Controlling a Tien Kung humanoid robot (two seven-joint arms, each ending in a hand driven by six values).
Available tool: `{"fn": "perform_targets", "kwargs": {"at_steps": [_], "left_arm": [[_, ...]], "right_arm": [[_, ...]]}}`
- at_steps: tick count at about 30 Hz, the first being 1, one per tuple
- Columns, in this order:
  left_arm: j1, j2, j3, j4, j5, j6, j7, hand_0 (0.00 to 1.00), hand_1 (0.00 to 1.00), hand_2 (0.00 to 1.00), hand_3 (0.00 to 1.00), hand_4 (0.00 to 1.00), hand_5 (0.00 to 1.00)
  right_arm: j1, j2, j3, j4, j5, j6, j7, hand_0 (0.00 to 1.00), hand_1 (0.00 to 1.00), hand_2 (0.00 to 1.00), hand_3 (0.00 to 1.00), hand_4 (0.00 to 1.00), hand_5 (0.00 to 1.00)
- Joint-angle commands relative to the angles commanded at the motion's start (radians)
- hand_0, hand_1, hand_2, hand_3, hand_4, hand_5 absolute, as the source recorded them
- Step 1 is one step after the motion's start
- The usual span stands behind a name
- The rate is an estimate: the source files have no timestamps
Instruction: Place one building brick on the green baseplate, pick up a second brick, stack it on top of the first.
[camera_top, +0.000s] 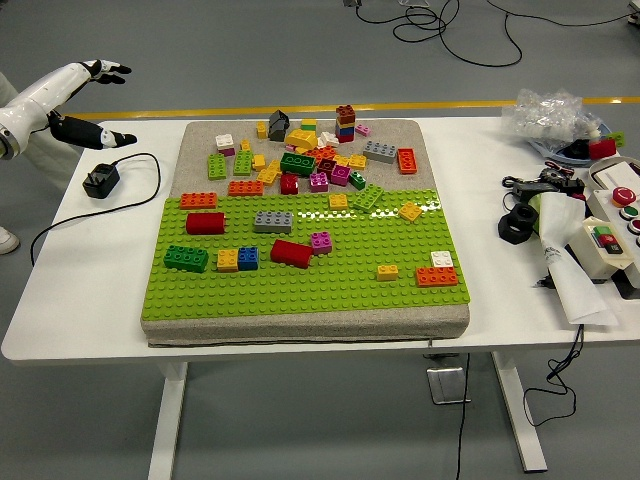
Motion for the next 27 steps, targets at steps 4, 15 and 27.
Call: {"fn": "perform_targets", "kwargs": {"at_steps": [4, 15, 27], "left_arm": [[-0.003, 0.008, 0.006, -0.011, 0.048, -0.025, -0.003, 0.938, 0.857, 0.8, 0.849, 0.92, 0.137], [-0.014, 0.025, 0.011, -0.042, 0.158, -0.119, -0.007, 0.925, 0.832, 0.771, 0.825, 0.908, 0.111], [-0.041, 0.038, 0.047, -0.044, 0.248, -0.266, -0.009, 0.893, 0.812, 0.766, 0.82, 0.895, 0.078]], "right_arm": [[-0.001, -0.002, -0.003, 0.0, -0.001, 0.001, -0.001, 0.764, 0.703, 0.736, 0.749, 0.998, 0.625], [-0.004, -0.005, -0.003, 0.0, 0.002, 0.001, -0.001, 0.763, 0.704, 0.736, 0.749, 0.998, 0.625], [-0.009, -0.004, 0.006, 0.0, 0.007, 0.001, 0.0, 0.763, 0.704, 0.736, 0.749, 0.998, 0.624]]}}
